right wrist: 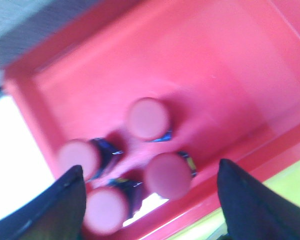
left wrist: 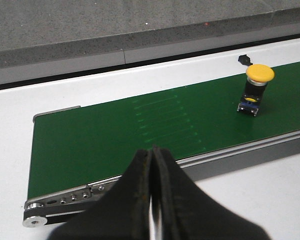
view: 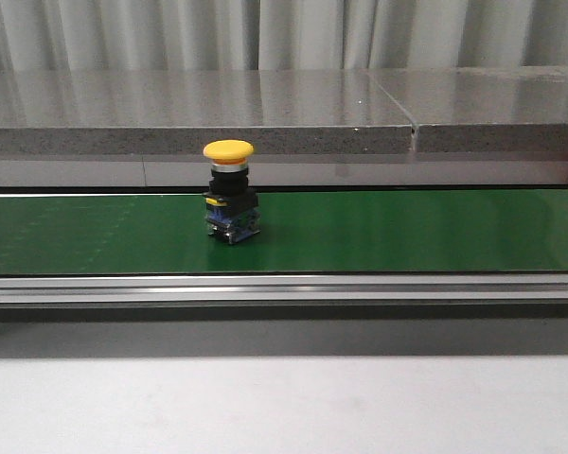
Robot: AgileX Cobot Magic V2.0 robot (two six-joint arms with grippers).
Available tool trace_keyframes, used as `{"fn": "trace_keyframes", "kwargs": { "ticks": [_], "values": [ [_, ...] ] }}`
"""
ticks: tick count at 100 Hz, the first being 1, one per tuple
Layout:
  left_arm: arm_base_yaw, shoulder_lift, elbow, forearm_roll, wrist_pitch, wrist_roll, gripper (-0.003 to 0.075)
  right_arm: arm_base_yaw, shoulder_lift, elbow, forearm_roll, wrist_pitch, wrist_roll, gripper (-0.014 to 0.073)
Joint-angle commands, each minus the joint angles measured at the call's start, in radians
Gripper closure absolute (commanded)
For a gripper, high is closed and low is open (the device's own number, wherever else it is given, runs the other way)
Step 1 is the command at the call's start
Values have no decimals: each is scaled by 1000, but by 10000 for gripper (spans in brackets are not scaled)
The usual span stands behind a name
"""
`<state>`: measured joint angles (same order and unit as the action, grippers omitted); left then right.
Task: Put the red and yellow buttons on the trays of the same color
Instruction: 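Move the right gripper back over the yellow button on the belt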
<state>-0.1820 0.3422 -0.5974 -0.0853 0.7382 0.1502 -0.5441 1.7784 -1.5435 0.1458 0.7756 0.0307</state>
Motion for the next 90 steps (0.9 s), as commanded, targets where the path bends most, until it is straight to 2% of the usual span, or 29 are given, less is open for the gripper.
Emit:
{"fn": "trace_keyframes", "kwargs": {
  "ticks": [1, 47, 90],
  "values": [
    [-8, 7, -25, -8, -72, -10, 741, 28, -110, 2, 9, -49, -14, 41],
    [-8, 7, -25, -8, -72, -10, 741, 196, -410, 221, -4, -79, -50, 41],
    [-8, 7, -25, -8, -72, -10, 741, 431, -479, 242, -4, 131, -145, 41]
  ]
}}
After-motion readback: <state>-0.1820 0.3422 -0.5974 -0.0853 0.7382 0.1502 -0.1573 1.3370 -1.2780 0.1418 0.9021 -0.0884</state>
